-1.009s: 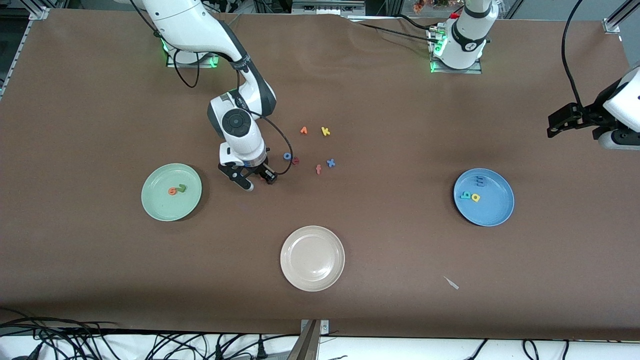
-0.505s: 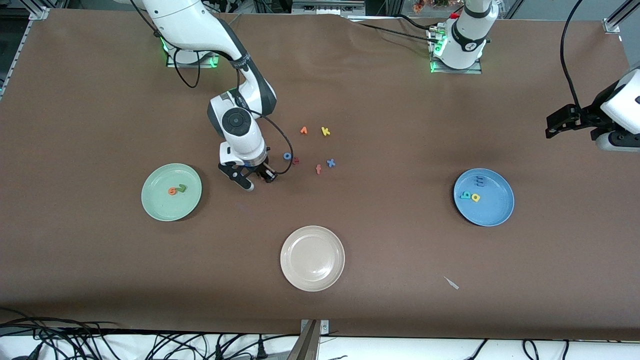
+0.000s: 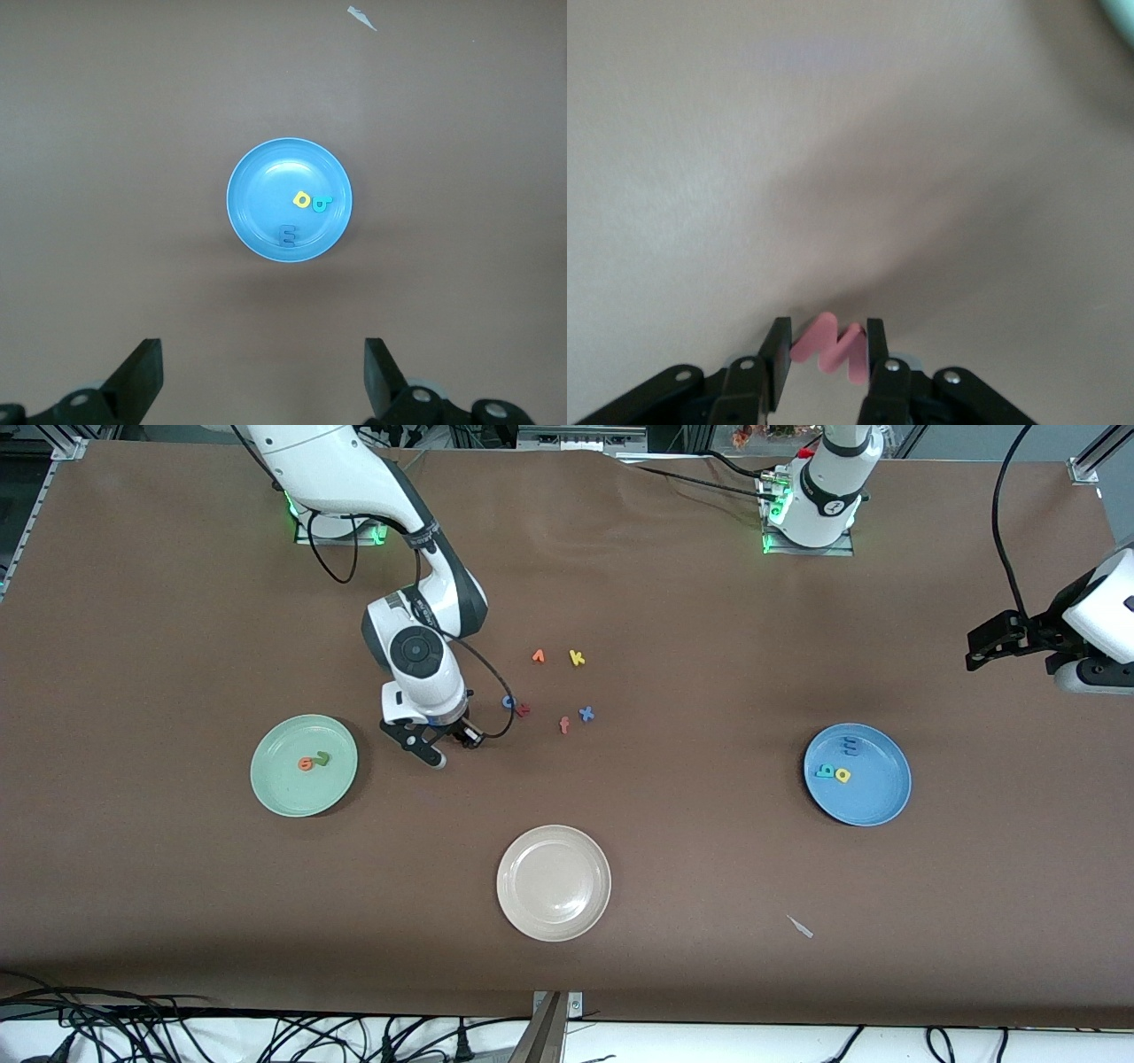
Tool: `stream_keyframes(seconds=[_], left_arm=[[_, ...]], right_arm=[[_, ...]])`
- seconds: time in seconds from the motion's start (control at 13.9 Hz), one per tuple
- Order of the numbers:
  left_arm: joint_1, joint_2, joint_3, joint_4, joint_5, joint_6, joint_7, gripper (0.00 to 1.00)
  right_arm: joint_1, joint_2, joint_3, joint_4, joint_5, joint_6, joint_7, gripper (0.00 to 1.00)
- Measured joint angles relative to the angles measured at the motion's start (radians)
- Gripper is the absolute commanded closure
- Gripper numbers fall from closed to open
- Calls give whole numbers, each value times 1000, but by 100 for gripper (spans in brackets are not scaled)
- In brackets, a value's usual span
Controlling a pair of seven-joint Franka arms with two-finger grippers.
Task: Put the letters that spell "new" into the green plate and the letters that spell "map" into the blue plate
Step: 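Carry the pink m to the green plate with the right gripper and release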
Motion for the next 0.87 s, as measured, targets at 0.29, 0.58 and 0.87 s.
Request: stream_keyframes(seconds=[0.29,0.58,0.87], left_arm=[[0,0,0,-1,0,1,0,0],[0,4,0,-3,0,2,0,0],[0,9,0,-3,0,5,0,0]], right_arm=[[-1,-43,-94,71,-2,-195,-242,84],[-5,-92,-242,65,-2,-273,-584,83],[-10,-137,-351,6,3,-264,-819,79]])
